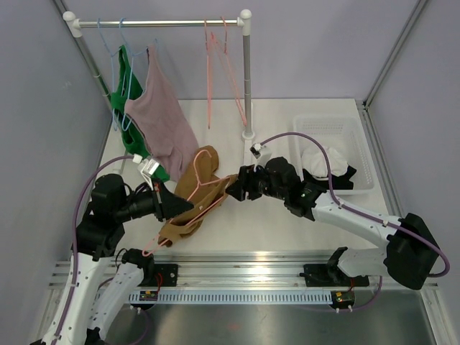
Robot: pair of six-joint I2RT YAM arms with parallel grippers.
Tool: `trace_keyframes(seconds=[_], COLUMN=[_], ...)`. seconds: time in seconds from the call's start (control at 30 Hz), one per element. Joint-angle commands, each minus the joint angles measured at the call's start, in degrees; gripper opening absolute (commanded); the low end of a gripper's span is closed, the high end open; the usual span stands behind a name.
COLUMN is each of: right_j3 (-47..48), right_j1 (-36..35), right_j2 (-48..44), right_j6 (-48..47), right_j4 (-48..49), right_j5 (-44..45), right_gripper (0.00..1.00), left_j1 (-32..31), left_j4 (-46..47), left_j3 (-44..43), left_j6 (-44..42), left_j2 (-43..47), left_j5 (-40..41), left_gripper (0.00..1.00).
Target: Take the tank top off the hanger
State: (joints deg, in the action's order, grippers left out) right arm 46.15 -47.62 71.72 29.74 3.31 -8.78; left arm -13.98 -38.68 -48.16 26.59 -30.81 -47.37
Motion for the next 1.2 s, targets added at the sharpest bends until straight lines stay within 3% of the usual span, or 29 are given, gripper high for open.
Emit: trace_keyframes(seconds=[0.0, 0.07, 0.17, 0.23, 0.27, 0.43, 0.57, 0.63, 0.83, 1.03, 1.17], right_j3=[3.33, 3.86, 4.30, 4.21, 4.12, 4.12, 4.12, 5.43, 9.04, 7.47, 3.87], right_j1=[-0.81, -0.90, -0.73, -0.81, -0.81, -0.81, -0.11, 1.29, 11.39, 12.37, 12.55], right_j2=[1.31, 1.84, 2.19, 1.84, 1.58, -0.70, -3.17, -3.61, 0.52, -3.07, -10.62], right_j6=[-1.61, -2.14, -3.10, -3.72, -3.89, -4.60, -4.25, -3.72, -3.55, -5.03, -5.92], right_j4=[3.98, 4.25, 3.72, 3.55, 3.37, -1.62, -9.01, -12.87, -19.38, -19.49, -17.20], right_j5=[1.66, 2.44, 4.02, 4.82, 5.86, 13.15, 29.82, 33.11, 29.61, 25.75, 16.10], right_gripper=[0.62, 0.48, 0.19, 0.15, 0.00, 0.00, 0.00, 0.00, 0.00, 0.00, 0.00], left_j1=[-1.05, -1.93, -2.98, -3.51, -3.69, -4.21, -4.22, -4.39, -5.36, -6.41, -6.85], left_j4=[5.19, 4.75, 5.01, 5.10, 5.28, 2.30, 0.88, 0.97, 7.20, 14.94, 22.65], left_j3=[0.09, 0.35, 0.88, 1.14, 1.23, 0.18, -0.09, 0.35, 1.75, 0.62, 0.79], left_j6=[1.63, 1.19, 1.27, 1.10, 1.01, -0.83, -2.24, -2.51, 1.09, 6.19, 10.05], left_j2=[-0.13, -0.39, -0.66, -0.74, -0.83, -1.27, -1.89, -2.06, -0.75, 0.14, -0.22], left_j5=[-2.20, -1.05, -0.26, 0.26, 0.35, 5.27, 5.72, 4.67, -3.32, -6.42, -5.10], left_gripper=[0.00, 0.00, 0.00, 0.00, 0.00, 0.00, 0.00, 0.00, 0.00, 0.00, 0.00])
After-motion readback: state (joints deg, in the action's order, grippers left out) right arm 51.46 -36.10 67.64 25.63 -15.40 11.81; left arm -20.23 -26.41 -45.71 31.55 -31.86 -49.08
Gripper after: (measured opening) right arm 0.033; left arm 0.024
